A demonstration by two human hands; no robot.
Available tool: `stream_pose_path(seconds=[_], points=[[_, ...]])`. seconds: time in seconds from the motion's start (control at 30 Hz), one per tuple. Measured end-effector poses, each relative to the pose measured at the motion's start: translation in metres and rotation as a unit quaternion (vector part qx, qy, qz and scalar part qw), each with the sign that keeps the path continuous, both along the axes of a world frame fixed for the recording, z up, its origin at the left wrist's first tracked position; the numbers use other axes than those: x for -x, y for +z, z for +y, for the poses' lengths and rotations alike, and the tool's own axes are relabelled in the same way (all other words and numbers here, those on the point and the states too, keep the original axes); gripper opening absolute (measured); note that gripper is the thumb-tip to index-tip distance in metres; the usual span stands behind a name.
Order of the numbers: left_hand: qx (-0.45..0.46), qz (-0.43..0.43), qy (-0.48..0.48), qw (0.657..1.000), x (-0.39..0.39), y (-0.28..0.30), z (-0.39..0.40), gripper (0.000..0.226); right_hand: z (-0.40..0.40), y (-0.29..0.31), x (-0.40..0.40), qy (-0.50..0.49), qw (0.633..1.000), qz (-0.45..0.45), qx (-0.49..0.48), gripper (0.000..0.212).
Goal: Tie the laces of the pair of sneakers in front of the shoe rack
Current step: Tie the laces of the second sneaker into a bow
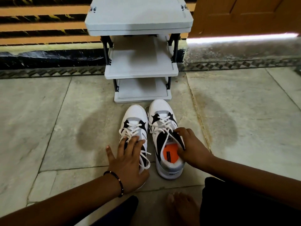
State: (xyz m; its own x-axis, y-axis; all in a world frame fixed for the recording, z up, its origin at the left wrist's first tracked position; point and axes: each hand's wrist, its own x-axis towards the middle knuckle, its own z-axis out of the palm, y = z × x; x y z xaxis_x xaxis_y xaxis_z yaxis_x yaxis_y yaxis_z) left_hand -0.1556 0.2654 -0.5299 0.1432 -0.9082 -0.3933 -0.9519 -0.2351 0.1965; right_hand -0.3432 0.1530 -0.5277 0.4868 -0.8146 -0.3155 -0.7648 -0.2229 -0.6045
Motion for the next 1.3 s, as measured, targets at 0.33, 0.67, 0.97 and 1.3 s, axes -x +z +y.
stream_pose_path(seconds=[0.33,0.67,0.97,1.3], points=[[0.006,0.043,-0.219,0.975,-0.011,0.044,-0.046,0.078,-0.037,0.026,-0.021,-0.009,0.999,-0.041,-0.013,0.021],[-0.079,0.053,-0.13,0.987,0.01,0.008,-0.077,0.084,-0.042,0.015,-0.027,-0.087,0.983,-0.115,-0.111,0.01],[0.015,0.104,-0.102,0.989,0.027,0.038,-0.094,0.094,-0.047,0.031,-0.026,-0.143,0.931,-0.2,-0.269,0.02],[0.164,0.116,-0.055,0.978,0.014,0.049,-0.107,0.028,-0.05,0.04,-0.027,-0.136,0.932,-0.228,-0.246,0.033]])
